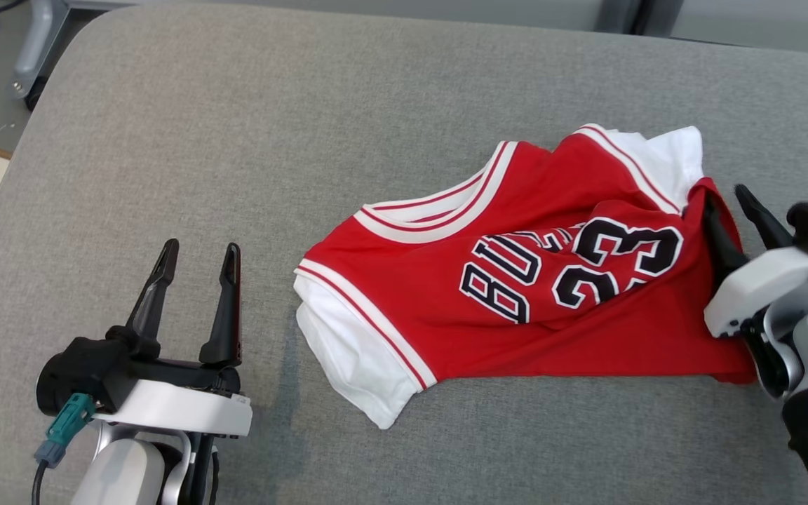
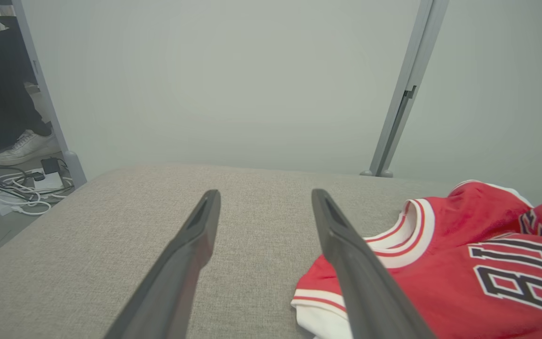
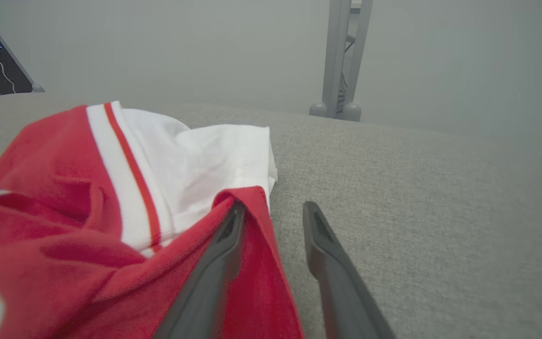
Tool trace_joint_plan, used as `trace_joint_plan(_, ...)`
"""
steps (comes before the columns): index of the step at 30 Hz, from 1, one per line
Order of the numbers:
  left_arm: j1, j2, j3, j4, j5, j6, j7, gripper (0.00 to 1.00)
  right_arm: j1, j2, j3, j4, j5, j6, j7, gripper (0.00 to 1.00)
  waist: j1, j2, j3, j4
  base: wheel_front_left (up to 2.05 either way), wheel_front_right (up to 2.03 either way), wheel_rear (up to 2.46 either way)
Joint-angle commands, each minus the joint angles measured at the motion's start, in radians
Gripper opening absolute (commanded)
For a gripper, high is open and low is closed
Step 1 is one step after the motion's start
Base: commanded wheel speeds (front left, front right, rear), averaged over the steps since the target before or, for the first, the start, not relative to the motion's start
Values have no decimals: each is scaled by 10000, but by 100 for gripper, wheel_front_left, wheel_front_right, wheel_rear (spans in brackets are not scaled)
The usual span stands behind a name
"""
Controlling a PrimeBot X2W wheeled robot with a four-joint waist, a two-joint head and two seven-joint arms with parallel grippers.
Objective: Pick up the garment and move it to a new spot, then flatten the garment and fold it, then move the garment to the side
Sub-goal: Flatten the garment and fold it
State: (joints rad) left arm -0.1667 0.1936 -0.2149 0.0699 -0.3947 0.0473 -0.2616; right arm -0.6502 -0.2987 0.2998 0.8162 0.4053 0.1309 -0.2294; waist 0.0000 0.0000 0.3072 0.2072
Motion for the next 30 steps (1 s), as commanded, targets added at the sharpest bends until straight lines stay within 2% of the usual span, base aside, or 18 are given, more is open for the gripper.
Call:
trace_joint_plan(1, 94, 45, 97, 34, 122, -58, -37, 100, 269, -50, 18, -54, 114, 0, -136, 100, 0, 0, -174, -162, 0, 0, 0)
trace_joint_plan(10, 398, 259, 366, 243, 137, -63, -37, 100, 1713, 6, -606, -1312, 347, -1, -364, 100, 0, 0, -837, -707, 0, 0, 0)
trace_joint_plan(14, 676, 342, 494, 229, 56, 10, -38, 100, 2628, 81, -1302, -2489, 1, 0, -366, 100, 0, 0, -1149, -961, 0, 0, 0)
trace_joint_plan(19, 1040, 407, 502, 220, -6, 48, 42, 100, 3818, 453, -2099, -4008, -669, 0, -287, 100, 0, 0, -1584, -1151, 0, 0, 0)
trace_joint_plan(30, 1719, 548, 295, 39, -129, 154, 608, 100, 6151, 1531, -3101, -7247, -1790, 0, 880, 100, 0, 0, -2184, -1434, 0, 0, 0)
